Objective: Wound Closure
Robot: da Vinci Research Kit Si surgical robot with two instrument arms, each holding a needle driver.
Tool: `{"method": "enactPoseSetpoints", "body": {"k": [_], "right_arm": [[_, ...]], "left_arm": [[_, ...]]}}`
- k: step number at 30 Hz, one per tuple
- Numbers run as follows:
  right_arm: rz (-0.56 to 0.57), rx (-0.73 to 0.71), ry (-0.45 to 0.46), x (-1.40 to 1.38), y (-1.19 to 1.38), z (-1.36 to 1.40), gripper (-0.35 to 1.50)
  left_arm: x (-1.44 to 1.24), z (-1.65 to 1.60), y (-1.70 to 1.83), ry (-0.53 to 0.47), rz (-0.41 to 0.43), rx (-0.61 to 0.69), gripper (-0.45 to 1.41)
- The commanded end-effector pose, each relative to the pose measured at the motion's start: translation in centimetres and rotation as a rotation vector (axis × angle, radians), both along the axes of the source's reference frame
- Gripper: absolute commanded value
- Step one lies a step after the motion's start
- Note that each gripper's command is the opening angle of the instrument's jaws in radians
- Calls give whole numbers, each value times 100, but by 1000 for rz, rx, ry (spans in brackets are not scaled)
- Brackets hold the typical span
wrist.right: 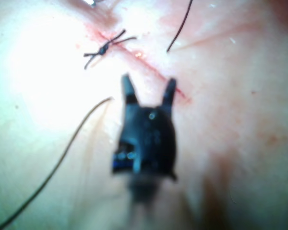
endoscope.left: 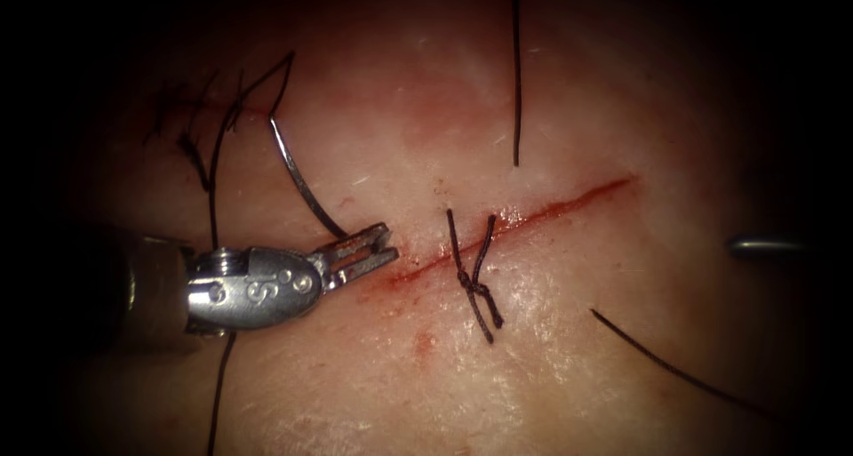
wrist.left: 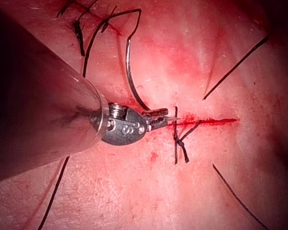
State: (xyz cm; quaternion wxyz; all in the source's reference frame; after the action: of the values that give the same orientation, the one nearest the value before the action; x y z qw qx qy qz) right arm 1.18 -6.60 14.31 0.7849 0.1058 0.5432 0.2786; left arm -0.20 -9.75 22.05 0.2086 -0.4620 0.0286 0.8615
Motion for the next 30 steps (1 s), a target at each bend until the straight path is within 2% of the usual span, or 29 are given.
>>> {"method": "enactPoseSetpoints", "body": {"k": [1,6,14,25,26,27,28,30], "right_arm": [[-15,5,3,7,-8,6,123],[-40,12,-9,3,-10,8,120],[-41,11,-8,3,-11,10,116],[-50,12,-20,3,-14,14,116],[-55,7,-26,3,-15,15,115],[-56,7,-26,3,-15,16,115],[-56,6,-26,3,-16,16,115],[-57,6,-28,4,-16,18,115]], "left_arm": [[-7,6,-7,-3,2,5,-45],[-3,29,29,55,15,23,-45],[8,62,62,117,26,29,-45],[3,95,69,180,54,46,-45],[1,100,70,190,44,84,-16],[1,101,70,186,36,99,36],[0,102,72,170,-23,165,81],[-1,99,76,156,-67,216,106]]}}
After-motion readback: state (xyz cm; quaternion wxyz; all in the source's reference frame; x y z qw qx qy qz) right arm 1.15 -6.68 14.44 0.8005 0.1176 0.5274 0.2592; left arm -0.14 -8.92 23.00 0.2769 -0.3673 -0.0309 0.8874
